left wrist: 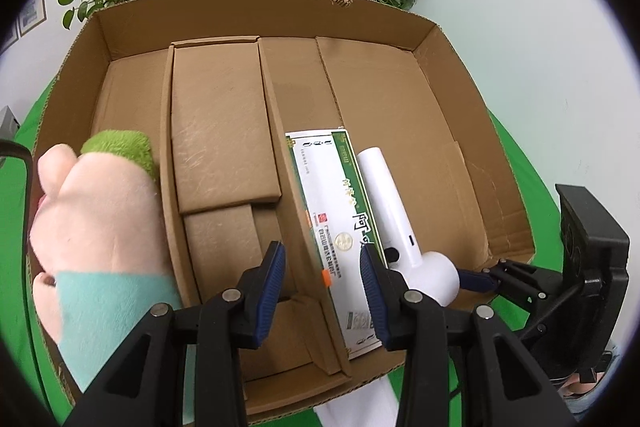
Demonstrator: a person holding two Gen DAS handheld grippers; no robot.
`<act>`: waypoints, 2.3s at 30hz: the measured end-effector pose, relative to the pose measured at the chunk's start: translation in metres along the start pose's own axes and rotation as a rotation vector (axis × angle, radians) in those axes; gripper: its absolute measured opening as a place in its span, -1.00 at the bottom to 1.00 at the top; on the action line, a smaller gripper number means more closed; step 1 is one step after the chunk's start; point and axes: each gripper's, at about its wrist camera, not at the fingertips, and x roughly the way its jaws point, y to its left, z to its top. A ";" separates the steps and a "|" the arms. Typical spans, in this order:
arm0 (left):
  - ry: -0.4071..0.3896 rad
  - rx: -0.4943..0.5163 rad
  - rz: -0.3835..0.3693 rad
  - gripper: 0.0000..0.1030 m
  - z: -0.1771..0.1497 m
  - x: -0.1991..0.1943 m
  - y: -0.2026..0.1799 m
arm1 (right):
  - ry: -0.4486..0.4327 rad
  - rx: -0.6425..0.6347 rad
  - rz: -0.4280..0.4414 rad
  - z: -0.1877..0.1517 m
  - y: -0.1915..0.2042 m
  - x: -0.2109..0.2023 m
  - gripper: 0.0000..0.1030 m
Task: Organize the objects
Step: 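Lower the hair dryer beside the medicine box and open both grippers, then withdraw both grippers toward the white rectangular plastic case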
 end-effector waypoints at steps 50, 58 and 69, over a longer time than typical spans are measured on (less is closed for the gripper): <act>-0.330 -0.023 0.381 0.58 -0.102 -0.068 -0.005 | -0.359 -0.022 -0.214 -0.068 0.058 -0.051 0.99; -0.325 -0.020 0.303 0.58 -0.106 -0.076 0.002 | -0.282 -0.044 -0.136 -0.078 0.057 -0.041 0.99; -0.167 0.004 -0.036 0.56 -0.099 -0.094 0.027 | -0.093 -0.172 0.262 -0.095 0.089 -0.028 0.99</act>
